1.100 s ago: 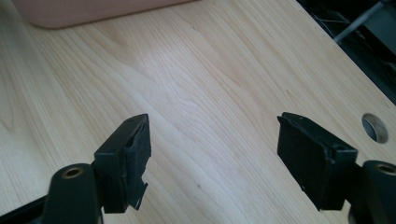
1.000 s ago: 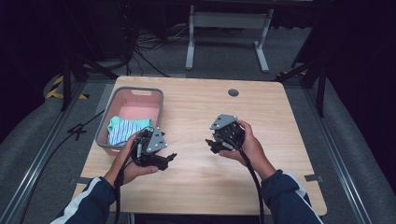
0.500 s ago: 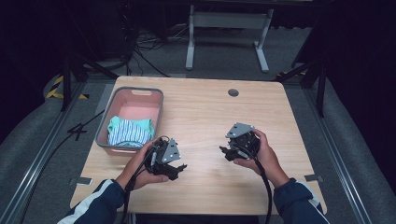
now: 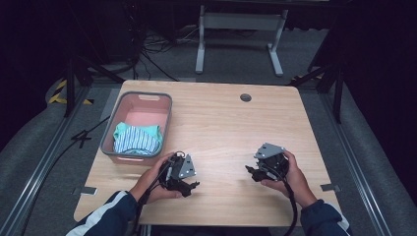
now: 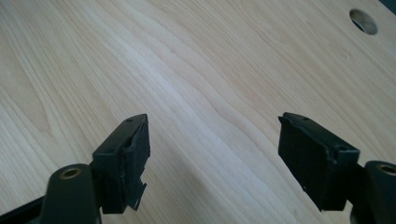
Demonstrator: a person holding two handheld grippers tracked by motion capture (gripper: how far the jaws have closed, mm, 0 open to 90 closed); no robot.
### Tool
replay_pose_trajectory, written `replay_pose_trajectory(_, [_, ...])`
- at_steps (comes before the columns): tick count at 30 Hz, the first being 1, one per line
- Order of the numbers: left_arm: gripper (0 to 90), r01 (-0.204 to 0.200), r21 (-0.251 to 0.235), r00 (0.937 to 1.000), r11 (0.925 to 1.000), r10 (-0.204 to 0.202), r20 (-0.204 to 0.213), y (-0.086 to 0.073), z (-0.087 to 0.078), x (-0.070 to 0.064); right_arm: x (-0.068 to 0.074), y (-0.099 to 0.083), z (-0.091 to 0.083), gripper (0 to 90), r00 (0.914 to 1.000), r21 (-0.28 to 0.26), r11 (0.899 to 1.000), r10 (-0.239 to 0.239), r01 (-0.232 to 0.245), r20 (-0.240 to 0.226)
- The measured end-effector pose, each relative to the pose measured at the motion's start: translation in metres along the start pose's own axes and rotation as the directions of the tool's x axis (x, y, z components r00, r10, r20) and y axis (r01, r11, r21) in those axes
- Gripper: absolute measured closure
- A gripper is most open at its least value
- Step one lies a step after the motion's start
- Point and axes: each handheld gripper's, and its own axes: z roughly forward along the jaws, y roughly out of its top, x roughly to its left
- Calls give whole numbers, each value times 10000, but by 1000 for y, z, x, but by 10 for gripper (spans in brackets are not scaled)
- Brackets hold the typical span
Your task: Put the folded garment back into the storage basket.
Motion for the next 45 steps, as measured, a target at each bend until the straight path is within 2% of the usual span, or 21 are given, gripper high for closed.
replay_pose_trajectory(2, [214,51,13,10000,10000,-51,-62,-1,1,-2,-1,-3,0,260,10000,-22,10000,34,-34,8])
replay_pose_trajectory(4, [213,49,61,9999,10000,-50,137,-4,3,-3,-3,-15,-1,261,9996,-53,9996,286,-286,34])
replay_pose_trajectory(6, [212,60,81,9999,9999,-61,149,-8,5,-3,-4,-27,-1,261,9991,-45,9991,417,-417,102])
replay_pose_trajectory(9, [210,2,150,9992,9999,-7,393,-11,8,-4,-4,-35,-2,258,9986,15,9988,480,-480,218])
replay_pose_trajectory(12, [203,-159,100,9978,9998,152,642,-14,12,-4,-5,-51,-4,262,9970,23,9972,749,-750,182])
replay_pose_trajectory(17, [193,39,-78,9950,10000,-31,994,-20,15,-6,-6,-73,-8,253,9925,19,9926,1213,-1213,168])
replay_pose_trajectory(18, [190,34,-6,9946,10000,-34,1036,-21,16,-6,-7,-81,-11,252,9905,-35,9906,1370,-1369,93])
replay_pose_trajectory(21, [179,472,-182,9917,9987,-447,1203,-25,18,-5,-9,-91,-15,248,9819,-228,9816,1896,-1896,-31])
replay_pose_trajectory(23, [178,639,-310,9898,9975,-594,1294,-28,18,-4,-13,-101,-18,248,9719,-421,9710,2350,-2355,-152])
replay_pose_trajectory(26, [168,1040,-387,9840,9938,-972,1491,-31,20,-3,-15,-115,-21,221,9512,-843,9476,3055,-3082,-443])
replay_pose_trajectory(27, [162,1274,-366,9818,9912,-1208,1467,-31,20,-4,-16,-118,-22,211,9468,-837,9432,3190,-3215,-417])
replay_pose_trajectory(28, [154,1328,-366,9818,9905,-1264,1420,-31,20,-4,-17,-119,-23,197,9442,-847,9404,3280,-3292,-289])
replay_pose_trajectory(29, [152,1492,-359,9789,9882,-1425,1466,-32,20,-4,-17,-120,-24,190,9439,-823,9404,3295,-3300,-200])
replay_pose_trajectory(30, [152,1651,-464,9758,9852,-1564,1525,-34,21,-4,-18,-121,-24,188,9410,-798,9376,3377,-3384,-224])
replay_pose_trajectory(31, [149,1903,-598,9698,9799,-1782,1668,-37,22,-3,-19,-122,-24,182,9382,-763,9351,3452,-3461,-261])
replay_pose_trajectory(32, [137,1946,-870,9686,9770,-1774,1742,-40,24,-3,-19,-122,-24,176,9342,-741,9312,3555,-3568,-309])
replay_pose_trajectory(45, [124,1990,-873,9684,9761,-1822,1701,-39,24,-4,-21,-121,-22,164,9325,-683,9300,3597,-3611,-325])
